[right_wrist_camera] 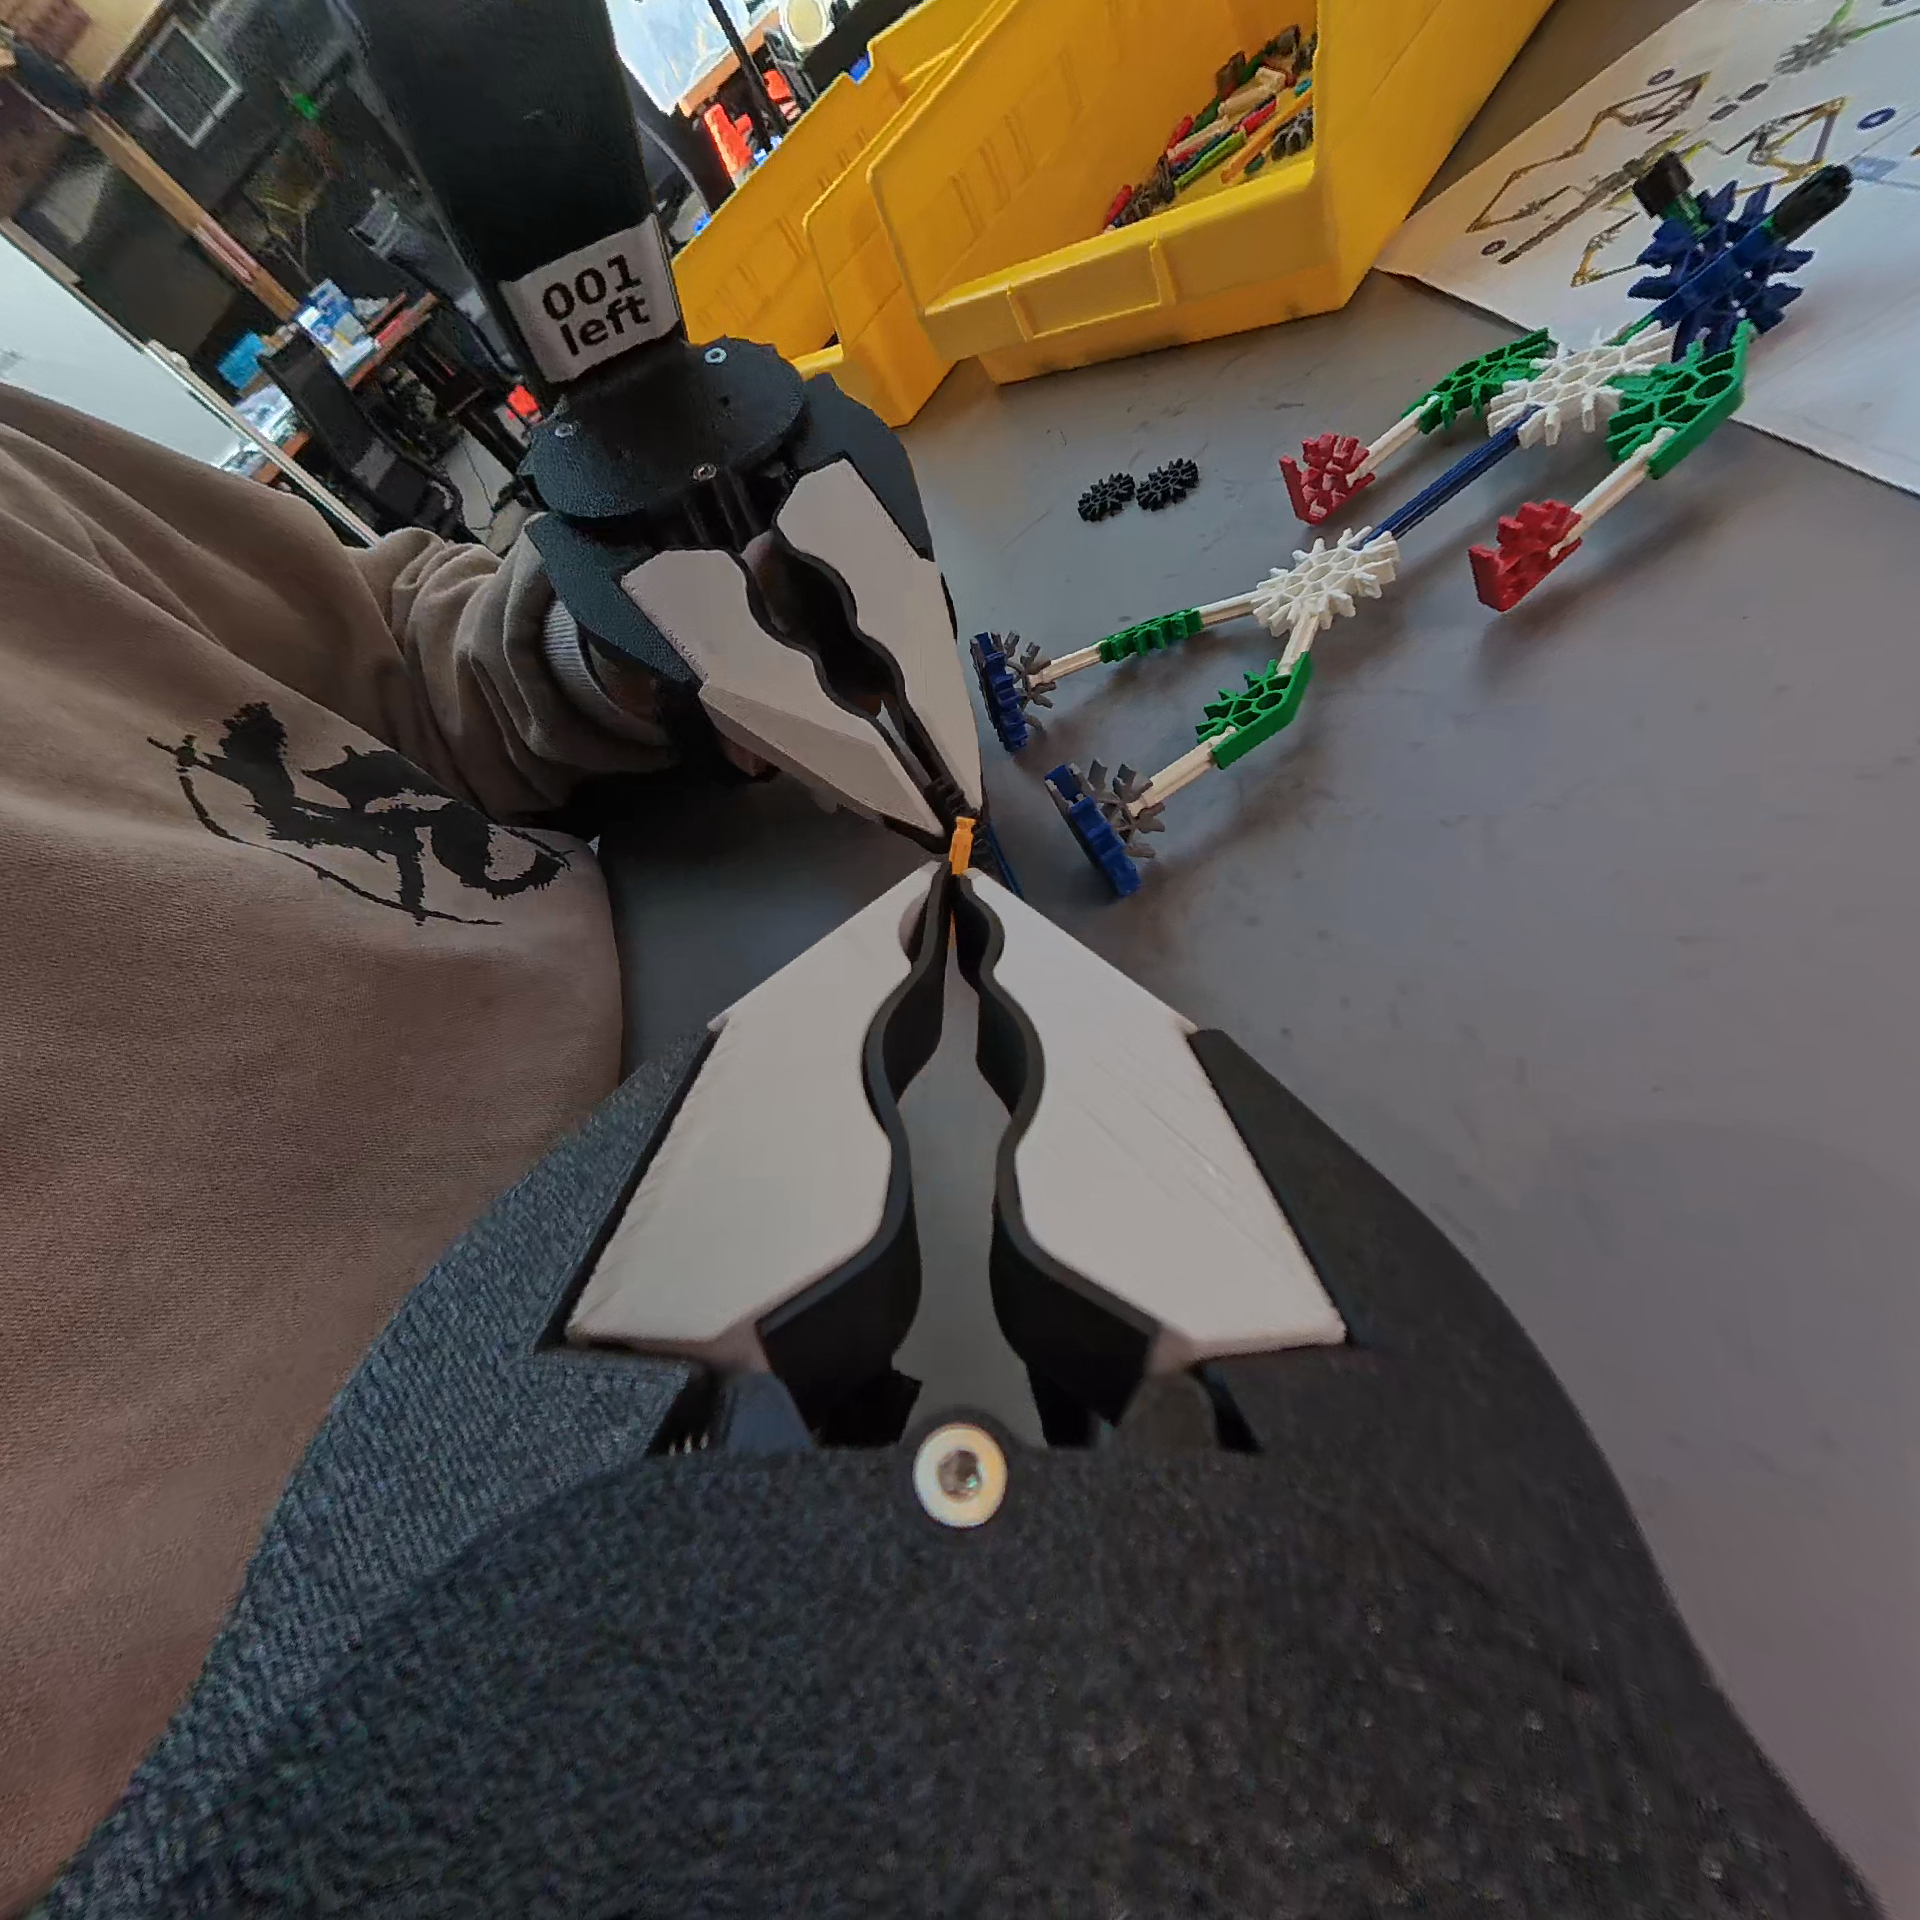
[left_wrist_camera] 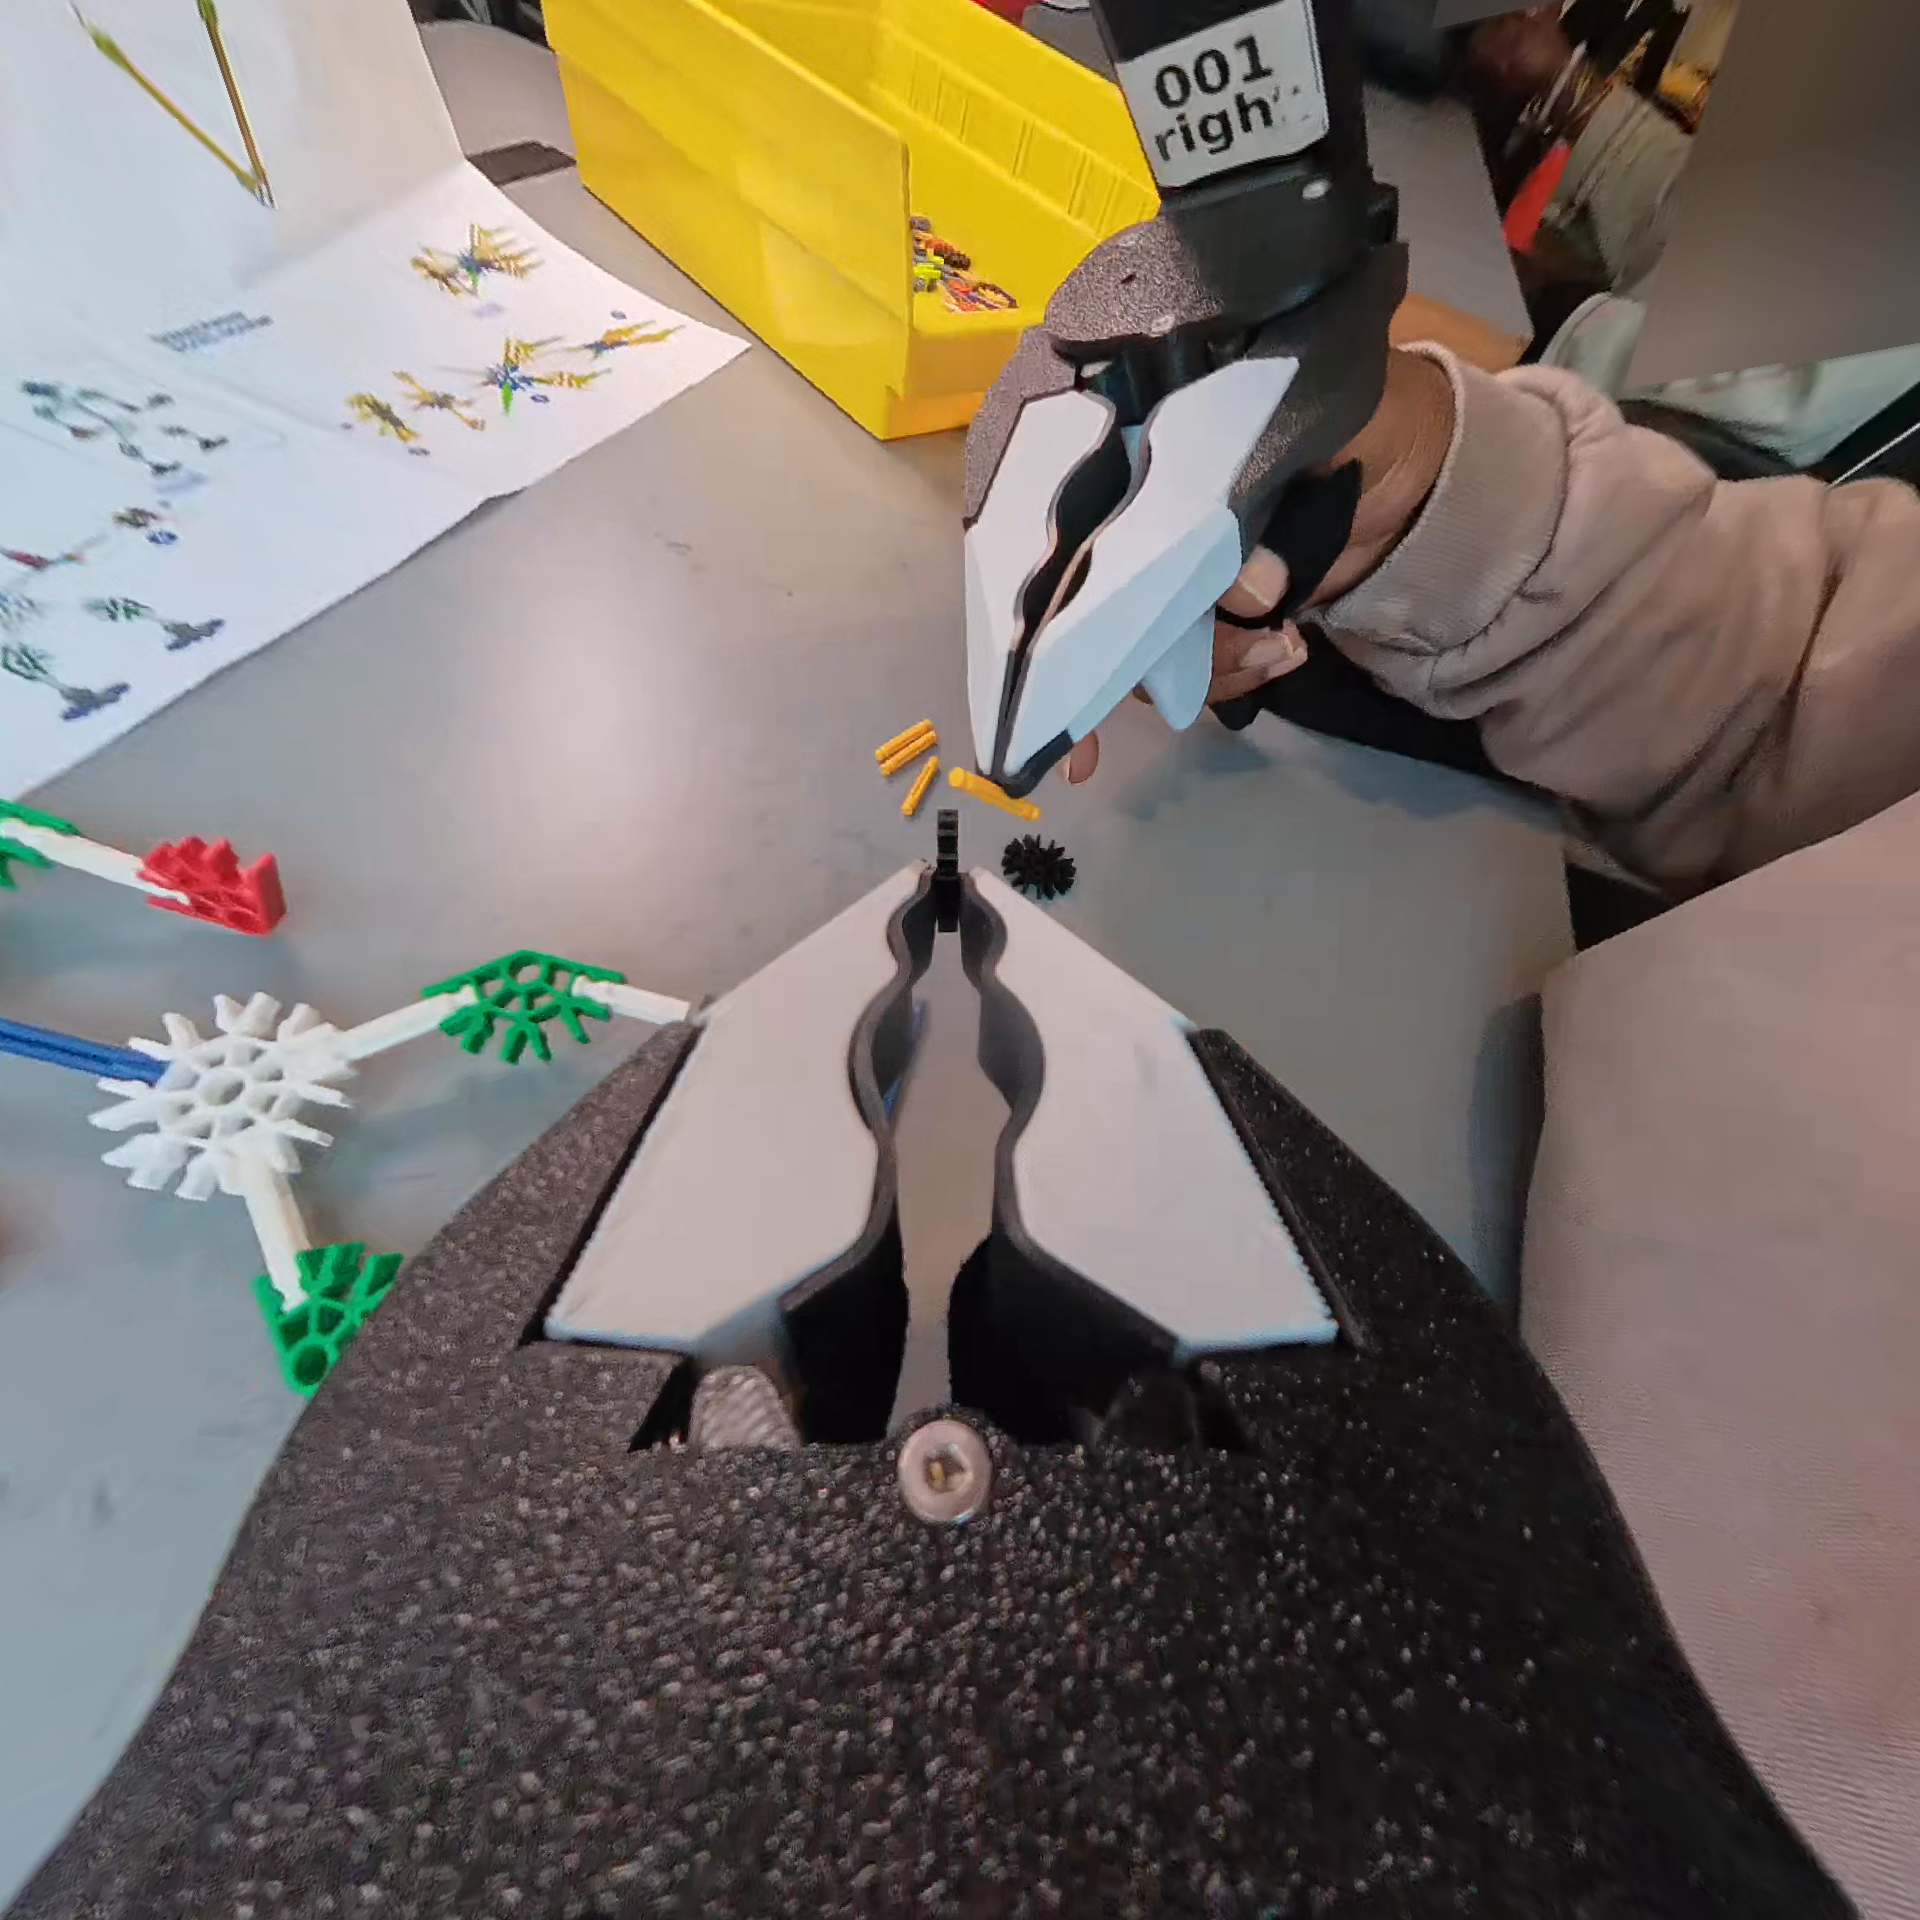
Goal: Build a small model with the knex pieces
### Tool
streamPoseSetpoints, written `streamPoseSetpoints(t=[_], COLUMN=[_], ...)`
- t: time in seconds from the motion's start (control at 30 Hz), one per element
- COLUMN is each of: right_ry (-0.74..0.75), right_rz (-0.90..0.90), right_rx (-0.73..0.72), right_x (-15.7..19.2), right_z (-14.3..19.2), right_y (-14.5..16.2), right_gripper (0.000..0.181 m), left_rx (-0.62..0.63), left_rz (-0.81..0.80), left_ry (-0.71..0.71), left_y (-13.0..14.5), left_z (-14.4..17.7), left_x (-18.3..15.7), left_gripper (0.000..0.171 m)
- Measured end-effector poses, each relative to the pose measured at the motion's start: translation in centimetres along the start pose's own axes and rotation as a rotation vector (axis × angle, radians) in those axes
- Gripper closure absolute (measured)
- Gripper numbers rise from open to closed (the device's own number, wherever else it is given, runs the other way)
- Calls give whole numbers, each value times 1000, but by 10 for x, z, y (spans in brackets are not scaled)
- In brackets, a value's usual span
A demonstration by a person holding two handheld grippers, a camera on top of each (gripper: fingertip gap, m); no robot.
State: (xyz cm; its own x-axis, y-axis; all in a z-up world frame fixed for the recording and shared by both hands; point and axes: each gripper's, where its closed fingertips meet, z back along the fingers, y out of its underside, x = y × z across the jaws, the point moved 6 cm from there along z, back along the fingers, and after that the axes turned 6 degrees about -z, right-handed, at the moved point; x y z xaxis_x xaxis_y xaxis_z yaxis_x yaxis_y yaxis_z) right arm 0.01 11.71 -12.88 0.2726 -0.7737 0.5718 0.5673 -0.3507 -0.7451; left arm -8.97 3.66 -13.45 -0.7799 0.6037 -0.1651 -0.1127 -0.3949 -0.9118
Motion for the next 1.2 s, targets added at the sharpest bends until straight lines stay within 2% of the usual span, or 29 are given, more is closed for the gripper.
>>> streamPoseSetpoints(t=[0.17,0.4,0.5,0.63,0.8,1.0,1.2], right_ry=[13,66,80,82,96,113,193], right_rz=[-14,39,75,99,117,183,347], right_rx=[49,255,294,316,319,352,436], right_x=[-2,-2,2,3,1,1,1], right_z=[-3,-6,-4,-2,-1,-2,-4], right_y=[6,31,36,43,43,46,53], right_gripper=[181,181,181,181,181,181,181], left_rx=[75,324,354,382,378,428,449], left_rz=[92,114,84,12,-57,-160,-262], left_ry=[28,139,127,78,-3,14,32], left_y=[10,36,37,37,33,36,35], left_z=[-7,-25,-27,-26,-19,-28,-34], left_x=[0,-24,-25,-21,-12,-26,-25], left_gripper=[169,169,168,154,151,144,150])
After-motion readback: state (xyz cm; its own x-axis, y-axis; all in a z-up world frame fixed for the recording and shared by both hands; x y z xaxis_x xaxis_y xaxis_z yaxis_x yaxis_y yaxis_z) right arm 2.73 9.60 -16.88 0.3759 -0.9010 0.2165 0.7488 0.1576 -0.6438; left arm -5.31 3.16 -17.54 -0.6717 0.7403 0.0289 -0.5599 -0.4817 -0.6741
